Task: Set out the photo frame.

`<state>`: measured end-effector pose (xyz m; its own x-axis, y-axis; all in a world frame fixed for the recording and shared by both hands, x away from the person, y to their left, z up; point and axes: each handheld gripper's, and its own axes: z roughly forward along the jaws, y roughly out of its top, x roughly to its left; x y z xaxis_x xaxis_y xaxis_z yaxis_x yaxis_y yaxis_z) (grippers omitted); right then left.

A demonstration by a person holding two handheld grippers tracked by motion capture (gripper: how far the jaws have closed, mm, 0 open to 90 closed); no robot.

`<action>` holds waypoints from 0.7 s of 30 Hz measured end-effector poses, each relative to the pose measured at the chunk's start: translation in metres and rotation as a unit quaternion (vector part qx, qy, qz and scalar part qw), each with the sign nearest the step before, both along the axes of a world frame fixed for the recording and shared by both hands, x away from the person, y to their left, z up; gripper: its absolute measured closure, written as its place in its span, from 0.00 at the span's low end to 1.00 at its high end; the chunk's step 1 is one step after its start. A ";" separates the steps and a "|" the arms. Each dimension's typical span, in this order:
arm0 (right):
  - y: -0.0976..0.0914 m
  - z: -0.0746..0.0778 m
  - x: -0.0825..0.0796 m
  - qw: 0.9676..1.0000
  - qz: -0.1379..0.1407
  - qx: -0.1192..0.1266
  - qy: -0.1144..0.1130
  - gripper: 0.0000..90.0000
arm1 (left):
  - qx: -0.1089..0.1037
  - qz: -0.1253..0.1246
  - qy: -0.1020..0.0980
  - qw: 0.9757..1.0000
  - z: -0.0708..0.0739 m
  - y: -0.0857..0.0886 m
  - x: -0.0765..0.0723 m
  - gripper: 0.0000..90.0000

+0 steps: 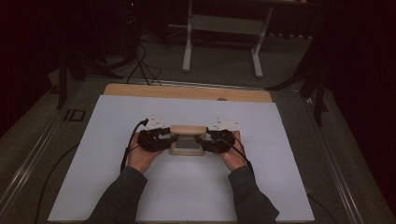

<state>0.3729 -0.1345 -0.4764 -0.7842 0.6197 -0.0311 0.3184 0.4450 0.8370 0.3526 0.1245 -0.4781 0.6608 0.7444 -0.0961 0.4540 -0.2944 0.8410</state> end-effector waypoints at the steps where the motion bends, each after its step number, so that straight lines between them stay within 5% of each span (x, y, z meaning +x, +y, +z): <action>1: -0.001 0.000 0.001 1.000 0.000 0.002 0.001 0.52 | 0.000 0.001 0.001 1.000 0.000 0.000 0.000 0.60; 21: -0.005 -0.006 0.005 1.000 -0.013 -0.013 0.023 0.54 | -0.013 0.003 0.016 1.000 -0.004 0.002 0.014 0.60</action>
<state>0.3779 -0.1396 -0.4823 -0.7694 0.6386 -0.0121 0.3668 0.4574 0.8101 0.3666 0.1268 -0.4817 0.6527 0.7451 -0.1368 0.4827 -0.2698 0.8332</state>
